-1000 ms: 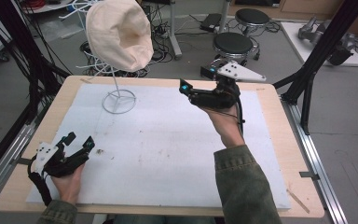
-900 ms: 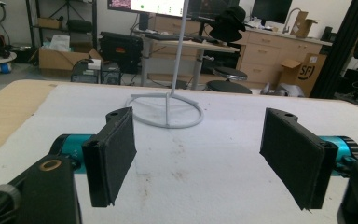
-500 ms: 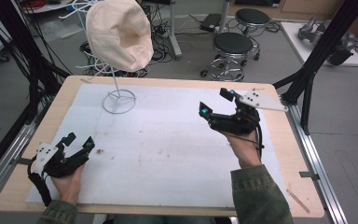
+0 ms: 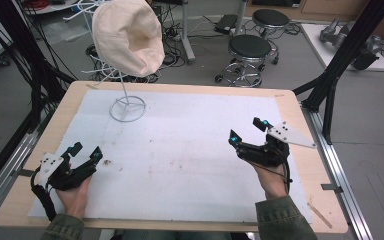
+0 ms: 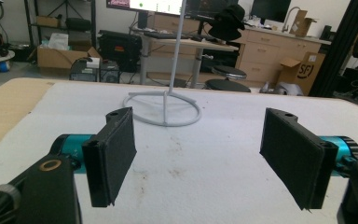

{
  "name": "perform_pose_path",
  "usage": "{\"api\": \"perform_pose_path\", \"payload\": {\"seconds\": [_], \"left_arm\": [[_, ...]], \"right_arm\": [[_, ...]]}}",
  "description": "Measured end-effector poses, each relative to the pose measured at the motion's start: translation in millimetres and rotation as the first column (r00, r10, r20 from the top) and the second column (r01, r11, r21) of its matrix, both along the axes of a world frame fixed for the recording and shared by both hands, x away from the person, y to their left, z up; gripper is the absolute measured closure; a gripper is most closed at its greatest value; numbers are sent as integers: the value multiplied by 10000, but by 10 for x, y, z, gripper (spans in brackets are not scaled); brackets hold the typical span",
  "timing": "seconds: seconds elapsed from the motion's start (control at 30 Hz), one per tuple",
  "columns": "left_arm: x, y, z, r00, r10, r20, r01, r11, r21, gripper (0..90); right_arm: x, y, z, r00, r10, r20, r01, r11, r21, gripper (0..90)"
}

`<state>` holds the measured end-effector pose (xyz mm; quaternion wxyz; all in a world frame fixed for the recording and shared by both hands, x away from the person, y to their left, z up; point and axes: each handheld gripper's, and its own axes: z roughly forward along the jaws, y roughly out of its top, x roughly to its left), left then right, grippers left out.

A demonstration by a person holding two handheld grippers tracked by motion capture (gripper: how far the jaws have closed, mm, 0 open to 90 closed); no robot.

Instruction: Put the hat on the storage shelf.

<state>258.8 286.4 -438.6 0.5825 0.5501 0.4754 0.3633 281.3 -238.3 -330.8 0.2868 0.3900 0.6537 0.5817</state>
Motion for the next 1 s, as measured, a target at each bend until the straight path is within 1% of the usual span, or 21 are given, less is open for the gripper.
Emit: {"api": "perform_pose_path", "payload": {"seconds": [0.1, 0.13, 0.17, 0.2, 0.23, 0.3, 0.33, 0.4, 0.43, 0.47, 0.53, 0.57, 0.63, 0.7, 0.73, 0.8, 0.83, 0.87, 0.9, 0.93, 1.0], "left_arm": [[-3, 0, 0, 10000, 7, 0, -7, 10000, -20, 264], [-4, 0, 0, 10000, -12, -13, 12, 10000, -1, 264], [-4, 0, 0, 10000, -12, -13, 12, 10000, -1, 264], [-5, -1, 0, 10000, -18, -11, 18, 10000, 4, 264], [-6, -1, -1, 10000, -16, -11, 16, 10000, 13, 264], [-2, -6, -6, 10000, -21, -35, 21, 10000, -23, 264], [-1, -4, -7, 10000, -30, -48, 30, 10000, -27, 264], [-1, -3, -7, 10000, -26, -59, 26, 10000, -39, 264], [-1, -3, -7, 10000, -26, -62, 26, 10000, -44, 264], [0, -2, -7, 10000, -27, -59, 27, 10000, -56, 264], [1, -1, -8, 10000, -29, -60, 29, 10000, -55, 264], [2, -3, -9, 10000, -26, -65, 25, 10000, -70, 264], [4, -3, -11, 10000, -28, -81, 27, 10000, -75, 264], [6, -4, -13, 10000, -25, -83, 25, 10000, -80, 264], [7, -2, -13, 10000, -25, -91, 24, 10000, -81, 264], [8, -1, -14, 10000, -9, -100, 8, 10000, -87, 264], [8, -1, -14, 10000, -9, -100, 8, 10000, -87, 264], [9, -1, -14, 9999, -1, -101, 0, 10000, -93, 264], [10, 3, -14, 10000, 18, -97, -18, 10000, -79, 264], [8, 9, -15, 9999, 28, -112, -29, 10000, -57, 264], [4, 15, -15, 9999, 69, -112, -70, 9999, -108, 264]], "right_arm": [[-34, -35, -128, 9997, -61, -223, 58, 9999, -126, 115], [-47, -68, -209, 9993, -80, -354, 78, 9999, -79, 115], [-47, -68, -209, 9993, -80, -354, 78, 9999, -79, 115], [-59, -107, -284, 9990, -117, -438, 112, 9999, -101, 115], [-59, -107, -284, 9990, -117, -438, 112, 9999, -101, 115], [-83, -149, -355, 9987, -202, -475, 206, 9997, 93, 115], [-100, -186, -416, 9978, -413, -518, 424, 9989, 188, 115], [-111, -209, -448, 9967, -539, -611, 553, 9982, 222, 115], [-124, -238, -496, 9944, -842, -642, 854, 9962, 158, 115], [-139, -277, -544, 9910, -1231, -526, 1232, 9924, -18, 115], [-150, -291, -562, 9891, -1373, -532, 1373, 9905, -24, 115], [-173, -331, -609, 9824, -1807, -476, 1807, 9835, -39, 115], [-191, -368, -659, 9741, -2224, -399, 2223, 9750, -66, 115], [-207, -404, -710, 9620, -2723, -203, 2719, 9621, -232, 115], [-216, -414, -726, 9576, -2874, -208, 2868, 9576, -268, 115], [-224, -443, -769, 9440, -3296, -122, 3291, 9438, -307, 115], [-226, -455, -786, 9370, -3490, -171, 3482, 9367, -358, 115], [-230, -469, -805, 9319, -3625, -94, 3619, 9314, -396, 115], [-230, -469, -805, 9319, -3625, -94, 3619, 9314, -396, 115], [-236, -478, -830, 9244, -3815, -58, 3810, 9238, -376, 115], [-248, -497, -877, 9135, -4069, -12, 4067, 9131, -289, 115]]}}
